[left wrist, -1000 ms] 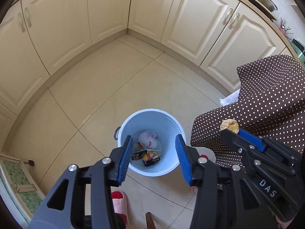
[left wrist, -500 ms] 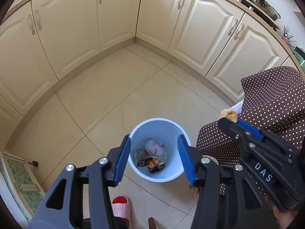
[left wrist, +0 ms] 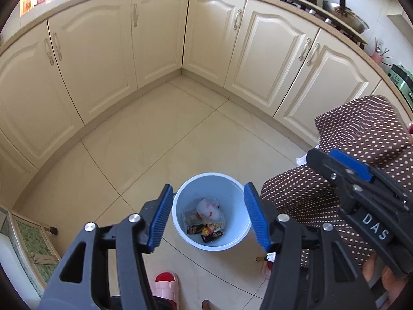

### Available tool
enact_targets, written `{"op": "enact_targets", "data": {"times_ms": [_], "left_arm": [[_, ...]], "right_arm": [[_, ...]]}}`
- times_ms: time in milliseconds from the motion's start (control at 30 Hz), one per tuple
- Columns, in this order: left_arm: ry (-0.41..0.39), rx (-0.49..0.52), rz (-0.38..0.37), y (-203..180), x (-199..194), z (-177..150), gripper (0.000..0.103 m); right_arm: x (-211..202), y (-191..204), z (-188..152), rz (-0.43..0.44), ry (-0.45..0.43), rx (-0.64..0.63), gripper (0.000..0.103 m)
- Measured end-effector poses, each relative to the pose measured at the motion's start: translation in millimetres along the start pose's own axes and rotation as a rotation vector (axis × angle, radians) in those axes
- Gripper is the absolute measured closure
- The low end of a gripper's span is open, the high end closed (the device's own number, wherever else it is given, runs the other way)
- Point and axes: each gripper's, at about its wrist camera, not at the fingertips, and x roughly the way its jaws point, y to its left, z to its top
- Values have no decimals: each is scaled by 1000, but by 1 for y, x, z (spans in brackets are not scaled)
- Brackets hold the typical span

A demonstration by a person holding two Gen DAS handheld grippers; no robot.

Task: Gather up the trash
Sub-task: 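Return both open tools to the table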

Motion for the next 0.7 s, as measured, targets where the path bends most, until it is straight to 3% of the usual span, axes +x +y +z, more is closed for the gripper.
{"op": "enact_targets", "data": {"times_ms": [300,533,700], "left_arm": [[-154,81,-42,-56,-90,2,39],[-228,225,-141,-144,-143,-8,36],[-231,335,-200,-207,-155,-21,36]], "right_arm": [[-108,-16,0,-41,-165,-21,57],[-212,-75,-16,-158,-292,32,55],[-264,-136,-37,-261,-330,115,55]]}}
